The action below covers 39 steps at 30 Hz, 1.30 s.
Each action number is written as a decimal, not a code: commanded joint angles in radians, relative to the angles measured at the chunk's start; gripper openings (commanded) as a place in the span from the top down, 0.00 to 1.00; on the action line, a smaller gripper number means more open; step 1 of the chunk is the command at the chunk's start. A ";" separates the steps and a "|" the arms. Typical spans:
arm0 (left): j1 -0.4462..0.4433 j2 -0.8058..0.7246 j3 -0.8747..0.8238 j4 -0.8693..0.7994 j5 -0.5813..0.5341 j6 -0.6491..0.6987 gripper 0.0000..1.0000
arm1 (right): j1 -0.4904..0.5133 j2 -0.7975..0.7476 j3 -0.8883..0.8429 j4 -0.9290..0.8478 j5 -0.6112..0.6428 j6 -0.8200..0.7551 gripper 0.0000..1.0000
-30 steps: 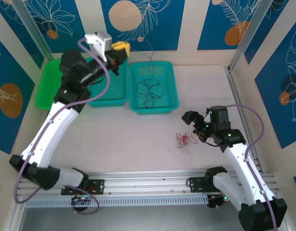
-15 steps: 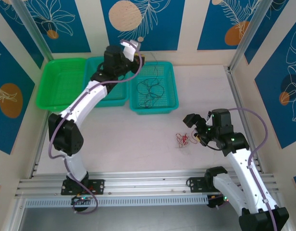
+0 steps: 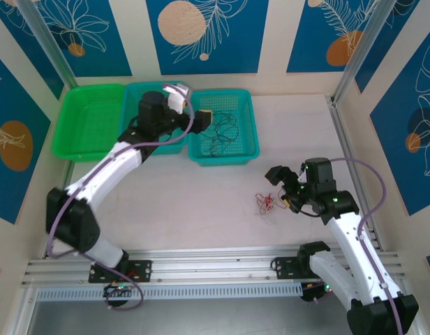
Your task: Untangle the cables
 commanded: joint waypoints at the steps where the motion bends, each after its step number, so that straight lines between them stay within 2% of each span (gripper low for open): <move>1: -0.054 -0.162 -0.100 0.121 0.109 -0.070 0.01 | 0.009 0.034 -0.033 0.013 0.014 -0.016 0.02; 3: -0.107 -0.229 -0.174 0.132 0.152 -0.053 0.00 | 0.011 0.065 -0.048 0.021 0.028 -0.027 0.03; 6: -0.238 -0.313 -0.292 0.115 0.152 0.041 0.00 | 0.017 0.129 -0.075 0.043 0.051 -0.042 0.03; 8: -0.303 -0.341 -0.346 0.101 0.130 0.058 0.00 | 0.021 0.175 -0.089 0.066 0.054 -0.051 0.03; 13: -0.394 -0.366 -0.507 0.178 0.025 -0.003 0.00 | 0.063 0.338 -0.112 0.159 0.084 -0.080 0.15; 15: -0.400 -0.358 -0.534 0.170 -0.004 -0.052 0.00 | 0.088 0.410 -0.093 0.148 0.129 -0.083 0.26; 19: -0.402 -0.362 -0.572 0.128 -0.059 -0.167 0.03 | 0.160 0.486 -0.063 0.123 0.231 -0.076 0.59; 21: -0.401 -0.377 -0.584 0.088 -0.095 -0.215 0.04 | 0.178 0.485 -0.062 0.133 0.239 -0.076 0.80; 23: -0.402 -0.383 -0.582 0.032 -0.127 -0.260 0.07 | 0.192 0.471 -0.063 0.159 0.212 -0.084 0.91; 26: -0.399 -0.366 -0.558 -0.066 -0.170 -0.342 0.16 | 0.249 0.436 -0.056 0.220 0.176 -0.116 0.93; 29: -0.392 -0.319 -0.518 -0.131 -0.128 -0.410 0.30 | 0.305 0.418 -0.033 0.268 0.141 -0.147 0.94; 33: -0.389 -0.238 -0.457 -0.145 -0.029 -0.476 0.34 | 0.379 0.411 0.005 0.317 0.110 -0.178 0.97; 36: -0.387 -0.183 -0.420 -0.166 -0.022 -0.493 0.37 | 0.417 0.425 0.041 0.331 0.094 -0.186 0.97; 39: -0.383 -0.157 -0.406 -0.173 -0.019 -0.477 0.53 | 0.429 0.465 0.083 0.295 0.085 -0.170 0.97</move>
